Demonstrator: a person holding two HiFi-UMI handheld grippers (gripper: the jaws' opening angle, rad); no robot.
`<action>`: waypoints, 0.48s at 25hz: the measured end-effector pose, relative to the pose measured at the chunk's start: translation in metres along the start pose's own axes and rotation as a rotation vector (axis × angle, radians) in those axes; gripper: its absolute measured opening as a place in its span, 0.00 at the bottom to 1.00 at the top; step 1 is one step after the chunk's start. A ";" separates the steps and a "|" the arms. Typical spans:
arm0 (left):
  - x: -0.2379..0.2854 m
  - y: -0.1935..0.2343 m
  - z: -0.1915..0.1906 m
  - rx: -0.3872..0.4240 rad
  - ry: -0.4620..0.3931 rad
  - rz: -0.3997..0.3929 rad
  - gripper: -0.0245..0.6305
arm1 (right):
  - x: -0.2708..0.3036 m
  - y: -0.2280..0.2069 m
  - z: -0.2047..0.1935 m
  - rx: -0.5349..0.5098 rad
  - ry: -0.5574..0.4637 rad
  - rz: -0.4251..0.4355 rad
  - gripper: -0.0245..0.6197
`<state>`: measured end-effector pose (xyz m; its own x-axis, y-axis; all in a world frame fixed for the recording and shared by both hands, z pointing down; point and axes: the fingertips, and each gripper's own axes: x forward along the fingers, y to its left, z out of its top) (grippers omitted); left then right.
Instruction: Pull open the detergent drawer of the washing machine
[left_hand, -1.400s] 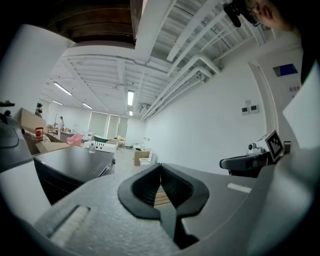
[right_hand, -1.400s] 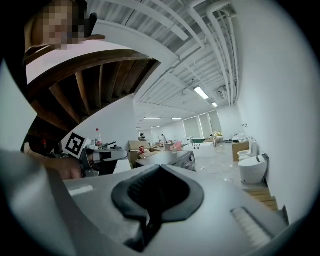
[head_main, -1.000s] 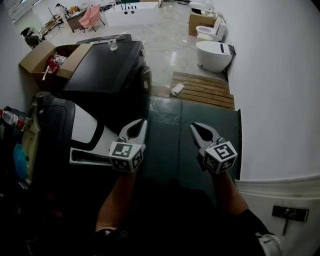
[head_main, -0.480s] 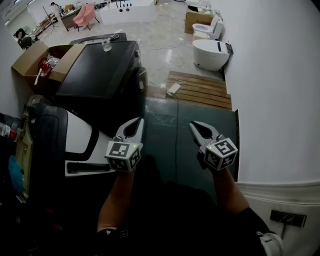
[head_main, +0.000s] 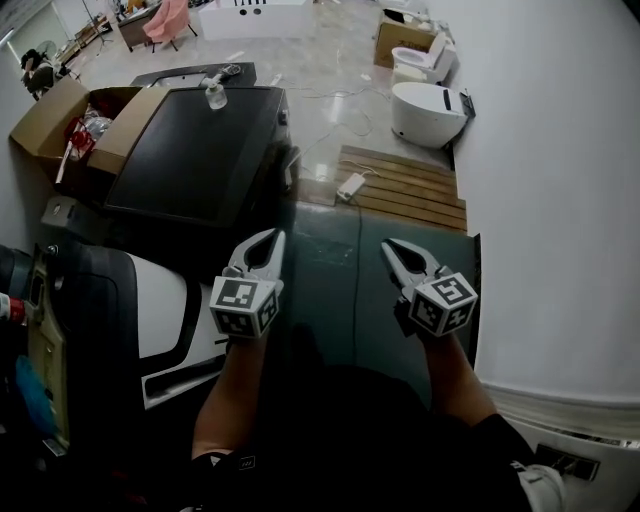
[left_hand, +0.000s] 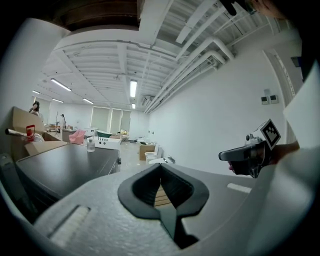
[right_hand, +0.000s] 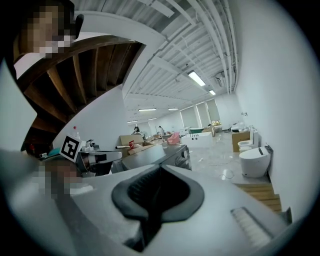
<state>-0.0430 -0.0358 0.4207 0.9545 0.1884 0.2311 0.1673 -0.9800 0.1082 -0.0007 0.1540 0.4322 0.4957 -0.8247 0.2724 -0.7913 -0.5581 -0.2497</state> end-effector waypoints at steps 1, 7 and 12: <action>0.007 0.010 -0.001 -0.002 0.006 -0.001 0.05 | 0.011 -0.001 0.002 0.005 0.003 0.000 0.04; 0.035 0.058 0.000 -0.022 0.015 -0.016 0.05 | 0.065 -0.003 0.010 0.023 0.028 0.002 0.04; 0.052 0.091 0.001 -0.037 0.026 -0.037 0.05 | 0.103 -0.001 0.030 0.088 0.004 -0.014 0.04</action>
<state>0.0221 -0.1154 0.4411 0.9411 0.2264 0.2510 0.1925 -0.9693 0.1527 0.0621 0.0672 0.4324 0.5051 -0.8164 0.2800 -0.7497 -0.5757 -0.3264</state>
